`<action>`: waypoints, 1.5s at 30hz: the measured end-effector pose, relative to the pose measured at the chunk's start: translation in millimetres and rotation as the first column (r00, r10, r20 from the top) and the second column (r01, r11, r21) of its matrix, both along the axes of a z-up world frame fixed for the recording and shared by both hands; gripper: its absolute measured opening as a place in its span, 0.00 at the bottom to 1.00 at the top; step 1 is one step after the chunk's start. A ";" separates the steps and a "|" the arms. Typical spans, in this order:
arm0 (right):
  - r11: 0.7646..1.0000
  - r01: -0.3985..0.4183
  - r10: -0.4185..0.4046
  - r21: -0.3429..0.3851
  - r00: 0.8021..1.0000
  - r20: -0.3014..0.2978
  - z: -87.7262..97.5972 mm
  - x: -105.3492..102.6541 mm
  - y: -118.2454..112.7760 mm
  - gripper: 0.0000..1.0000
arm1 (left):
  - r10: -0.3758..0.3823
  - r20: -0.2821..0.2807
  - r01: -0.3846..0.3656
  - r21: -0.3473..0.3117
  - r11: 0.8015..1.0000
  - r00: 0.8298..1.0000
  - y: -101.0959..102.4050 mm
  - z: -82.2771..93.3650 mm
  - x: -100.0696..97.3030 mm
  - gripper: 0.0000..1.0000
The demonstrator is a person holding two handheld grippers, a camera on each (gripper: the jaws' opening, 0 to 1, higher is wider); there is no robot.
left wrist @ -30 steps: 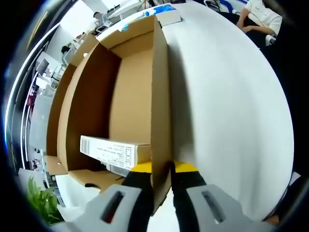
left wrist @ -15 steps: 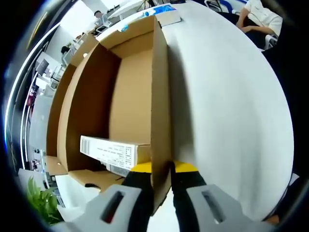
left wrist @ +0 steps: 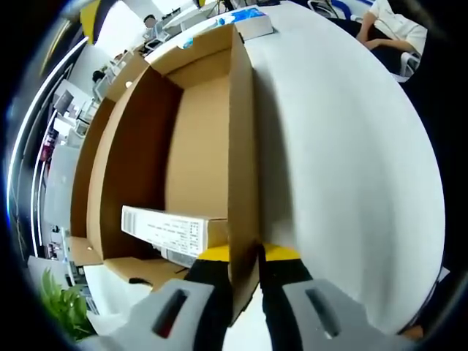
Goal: Operate the shoe box by opening the lid, removing the specified soft item, and placing it in the target area until the item is outside and the box remains undamaged.
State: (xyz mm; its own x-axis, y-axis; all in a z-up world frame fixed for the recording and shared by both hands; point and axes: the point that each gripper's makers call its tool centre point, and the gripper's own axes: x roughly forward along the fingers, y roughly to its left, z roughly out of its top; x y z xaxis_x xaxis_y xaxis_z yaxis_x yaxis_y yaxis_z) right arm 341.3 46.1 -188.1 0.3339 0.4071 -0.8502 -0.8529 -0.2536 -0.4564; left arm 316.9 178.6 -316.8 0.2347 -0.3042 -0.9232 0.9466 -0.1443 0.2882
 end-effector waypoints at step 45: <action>0.935 -0.333 0.322 -0.119 0.941 -0.103 -112.4 73.5 128.0 0.53 | -0.003 -0.010 0.003 -0.009 1.000 1.000 3.5 -2.3 -3.7 0.11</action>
